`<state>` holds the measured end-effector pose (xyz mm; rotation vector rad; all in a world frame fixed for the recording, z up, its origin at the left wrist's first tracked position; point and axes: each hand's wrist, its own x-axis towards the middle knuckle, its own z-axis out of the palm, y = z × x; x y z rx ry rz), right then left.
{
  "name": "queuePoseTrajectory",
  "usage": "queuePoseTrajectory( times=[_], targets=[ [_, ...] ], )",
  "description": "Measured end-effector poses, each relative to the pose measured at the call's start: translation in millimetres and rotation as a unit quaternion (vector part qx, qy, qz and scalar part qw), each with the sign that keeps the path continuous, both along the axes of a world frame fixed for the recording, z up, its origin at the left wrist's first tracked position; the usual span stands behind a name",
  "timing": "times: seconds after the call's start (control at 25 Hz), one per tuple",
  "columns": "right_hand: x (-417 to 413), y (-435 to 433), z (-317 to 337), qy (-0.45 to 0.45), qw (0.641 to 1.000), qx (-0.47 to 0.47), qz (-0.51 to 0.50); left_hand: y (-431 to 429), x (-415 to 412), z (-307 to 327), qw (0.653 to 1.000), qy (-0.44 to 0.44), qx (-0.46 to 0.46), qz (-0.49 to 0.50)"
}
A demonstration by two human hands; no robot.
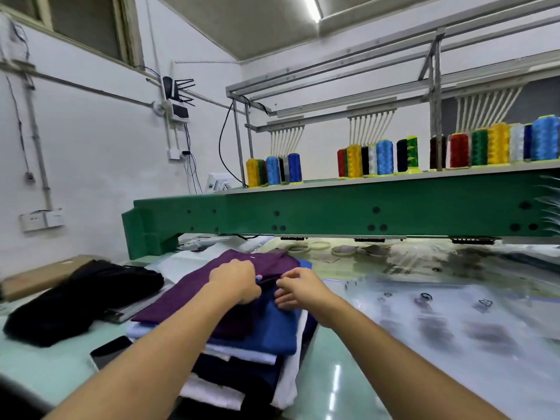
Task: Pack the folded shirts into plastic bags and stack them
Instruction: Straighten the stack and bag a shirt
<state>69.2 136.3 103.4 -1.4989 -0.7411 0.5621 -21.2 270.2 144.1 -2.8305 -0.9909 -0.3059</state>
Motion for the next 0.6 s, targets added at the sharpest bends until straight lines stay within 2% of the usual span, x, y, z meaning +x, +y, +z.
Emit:
queuePoseTrajectory(
  times=[0.12,0.24,0.36,0.4,0.44,0.48,0.56,0.6],
  targets=[
    [-13,32,5,0.105,0.994,0.042,-0.004,7,-5,10,0.996,-0.069,-0.027,-0.052],
    [-12,51,14,0.22,0.97,0.096,-0.036,-4,-4,11,0.984,-0.107,-0.056,-0.129],
    [1,55,13,0.211,0.969,0.074,-0.107,-10,-5,8,0.956,-0.097,-0.203,-0.188],
    [7,53,9,0.195,0.969,0.054,-0.138,-3,-9,8,0.954,-0.108,-0.225,-0.167],
    [10,51,5,0.19,0.968,0.045,-0.157,8,-14,9,0.962,-0.126,-0.21,-0.122],
    [12,48,1,0.193,0.967,0.047,-0.162,26,-20,9,0.977,-0.139,-0.155,-0.055],
    [15,44,-3,0.198,0.967,0.064,-0.148,64,-33,6,0.989,-0.091,-0.071,0.087],
    [17,43,-4,0.194,0.97,0.065,-0.134,77,-39,4,0.988,-0.058,-0.08,0.119]
  ],
)
